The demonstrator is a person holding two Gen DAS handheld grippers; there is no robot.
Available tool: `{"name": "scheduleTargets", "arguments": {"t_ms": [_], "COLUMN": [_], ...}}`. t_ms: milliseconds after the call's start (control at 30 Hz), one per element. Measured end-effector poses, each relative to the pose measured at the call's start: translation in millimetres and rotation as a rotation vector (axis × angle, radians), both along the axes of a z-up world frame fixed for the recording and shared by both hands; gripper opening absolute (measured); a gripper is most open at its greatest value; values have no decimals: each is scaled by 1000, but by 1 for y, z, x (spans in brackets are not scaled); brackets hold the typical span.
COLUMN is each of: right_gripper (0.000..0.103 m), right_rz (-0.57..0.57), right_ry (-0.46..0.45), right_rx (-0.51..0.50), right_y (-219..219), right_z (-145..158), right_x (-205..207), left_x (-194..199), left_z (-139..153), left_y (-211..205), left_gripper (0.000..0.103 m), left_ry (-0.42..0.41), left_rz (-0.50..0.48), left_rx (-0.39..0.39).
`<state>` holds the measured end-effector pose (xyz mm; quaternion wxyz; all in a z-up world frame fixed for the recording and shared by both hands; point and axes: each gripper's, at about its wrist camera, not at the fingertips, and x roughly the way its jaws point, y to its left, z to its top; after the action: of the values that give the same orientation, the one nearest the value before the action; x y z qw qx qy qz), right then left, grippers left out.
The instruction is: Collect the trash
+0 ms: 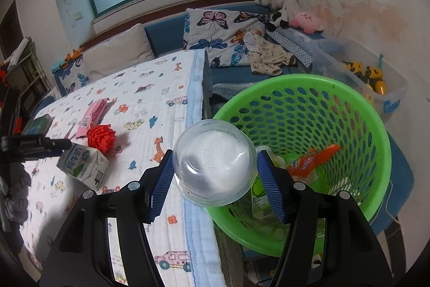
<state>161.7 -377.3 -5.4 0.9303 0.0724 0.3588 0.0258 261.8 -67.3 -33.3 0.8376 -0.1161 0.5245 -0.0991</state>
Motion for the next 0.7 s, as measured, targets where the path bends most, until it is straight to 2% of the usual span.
{"name": "scheduleTargets", "arguments": {"t_ms": [133,200,400,533,700], "right_gripper": [63,63,63,63,63], "right_rz": [1,0,-3,-5,-19], "right_ry": [1,1,10,20,45], "right_rx": [-2,2,5,-12,-20], "right_y": [0,-1,-1,1,2], "right_z": [0,-1,0,1,-2], "right_x": [-1,-2,-2,-2,-3], "left_x": [-5,-8,-20,-18,-7], "left_z": [0,2,9,10,4], "left_y": [-7,-10,-23,-25,-28], "left_gripper": [77,82,91,92,92], "left_ry": [-40,-68,-189,-212,-199], "left_rz": [-90,-147,-442,-588,-747], "left_rx": [55,74,207,225,227]}}
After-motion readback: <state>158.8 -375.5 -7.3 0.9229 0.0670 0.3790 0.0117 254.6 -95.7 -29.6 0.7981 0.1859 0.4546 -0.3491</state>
